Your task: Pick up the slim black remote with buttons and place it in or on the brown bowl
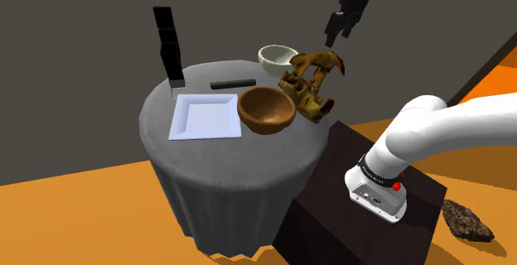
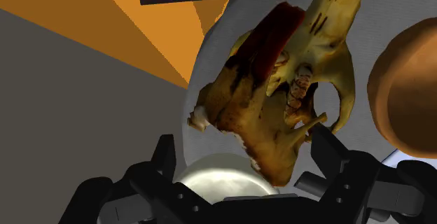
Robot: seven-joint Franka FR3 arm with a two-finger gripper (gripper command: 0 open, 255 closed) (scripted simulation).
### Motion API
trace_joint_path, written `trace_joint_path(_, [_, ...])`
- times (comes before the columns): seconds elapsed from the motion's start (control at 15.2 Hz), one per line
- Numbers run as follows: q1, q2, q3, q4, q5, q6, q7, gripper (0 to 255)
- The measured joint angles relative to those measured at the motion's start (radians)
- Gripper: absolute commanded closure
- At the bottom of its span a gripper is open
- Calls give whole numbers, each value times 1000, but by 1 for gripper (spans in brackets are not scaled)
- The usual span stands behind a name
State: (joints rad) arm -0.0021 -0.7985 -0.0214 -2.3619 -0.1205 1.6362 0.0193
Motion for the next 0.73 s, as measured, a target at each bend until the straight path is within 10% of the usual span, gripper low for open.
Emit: trace_joint_path(0.73, [88,298,-46,63,-7,237,-210,0])
